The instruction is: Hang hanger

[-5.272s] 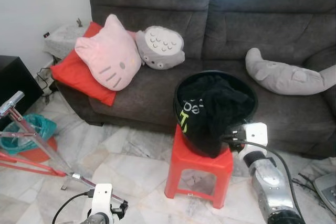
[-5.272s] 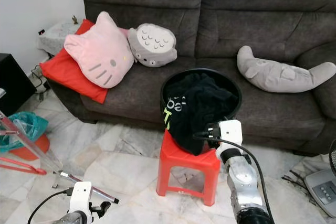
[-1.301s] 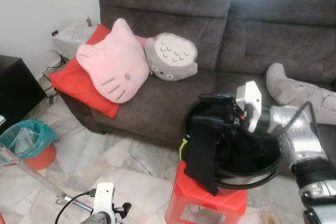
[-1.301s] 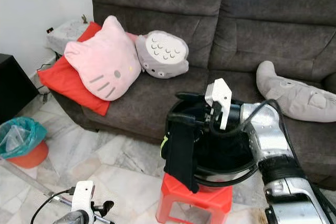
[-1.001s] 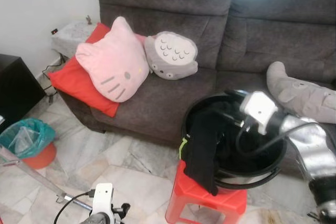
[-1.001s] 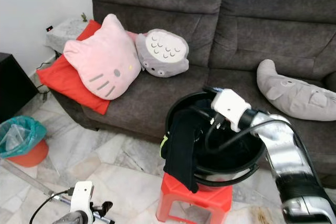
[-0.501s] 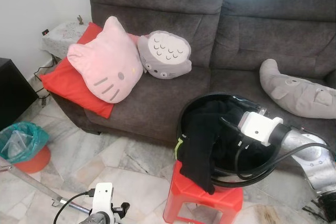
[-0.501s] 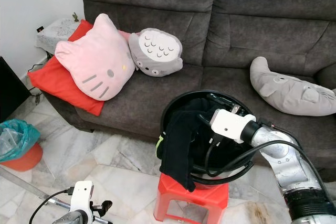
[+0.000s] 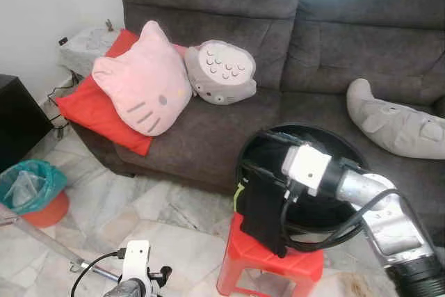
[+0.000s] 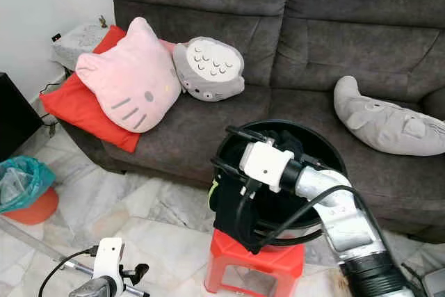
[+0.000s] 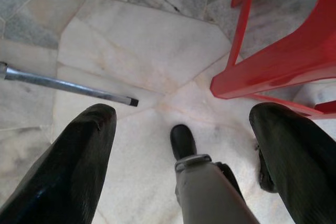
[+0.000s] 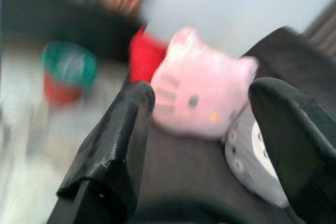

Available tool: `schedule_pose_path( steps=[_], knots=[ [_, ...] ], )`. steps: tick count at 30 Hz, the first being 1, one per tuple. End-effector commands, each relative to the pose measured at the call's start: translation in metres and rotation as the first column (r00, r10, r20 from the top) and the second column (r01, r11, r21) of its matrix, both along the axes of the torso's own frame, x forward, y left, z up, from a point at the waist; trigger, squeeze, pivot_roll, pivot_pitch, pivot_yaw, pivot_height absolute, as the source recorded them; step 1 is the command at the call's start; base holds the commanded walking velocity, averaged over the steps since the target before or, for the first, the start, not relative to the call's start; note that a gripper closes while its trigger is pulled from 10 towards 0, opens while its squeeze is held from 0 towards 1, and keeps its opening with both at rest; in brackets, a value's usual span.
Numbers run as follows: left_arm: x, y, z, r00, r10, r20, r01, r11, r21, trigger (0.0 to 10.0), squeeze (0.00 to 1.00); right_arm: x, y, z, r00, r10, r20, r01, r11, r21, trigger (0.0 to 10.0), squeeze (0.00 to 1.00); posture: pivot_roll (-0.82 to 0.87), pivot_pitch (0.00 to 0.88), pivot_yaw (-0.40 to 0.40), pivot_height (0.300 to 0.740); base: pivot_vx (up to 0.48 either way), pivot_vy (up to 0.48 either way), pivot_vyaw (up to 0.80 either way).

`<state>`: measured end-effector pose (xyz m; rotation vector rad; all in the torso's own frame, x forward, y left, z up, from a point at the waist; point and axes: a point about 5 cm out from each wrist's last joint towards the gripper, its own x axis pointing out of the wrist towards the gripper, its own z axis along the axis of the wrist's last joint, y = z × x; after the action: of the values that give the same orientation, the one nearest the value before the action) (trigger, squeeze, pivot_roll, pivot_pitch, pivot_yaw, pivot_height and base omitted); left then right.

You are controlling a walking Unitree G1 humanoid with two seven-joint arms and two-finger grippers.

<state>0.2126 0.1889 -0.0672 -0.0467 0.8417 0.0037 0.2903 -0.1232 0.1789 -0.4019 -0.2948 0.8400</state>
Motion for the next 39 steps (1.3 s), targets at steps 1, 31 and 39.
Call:
schedule_pose_path(
  steps=[1,31,39],
  knots=[
    [-0.002,0.002,-0.001,1.000,0.016,-0.005,-0.015,1.000,0.003,10.0,0.00,-0.002,0.002,0.017,0.998,-0.063,0.003,0.061,0.985,0.164,10.0,0.00,-0.15,0.011,0.052,0.740,0.000,0.000,0.00],
    [0.001,0.003,0.001,1.000,0.008,0.001,-0.008,1.000,0.007,10.0,0.00,-0.089,-0.020,-0.027,0.748,-0.343,-0.568,0.472,0.877,0.092,10.0,0.00,-0.18,0.006,0.043,0.740,0.000,0.000,0.00],
    [0.004,-0.002,0.002,1.000,-0.002,0.007,0.002,1.000,0.002,10.0,0.00,-0.098,-0.038,-0.054,0.580,-0.432,-0.691,0.584,0.812,-0.017,10.0,0.00,-0.19,0.000,0.043,0.740,0.000,0.000,0.00]
  ],
)
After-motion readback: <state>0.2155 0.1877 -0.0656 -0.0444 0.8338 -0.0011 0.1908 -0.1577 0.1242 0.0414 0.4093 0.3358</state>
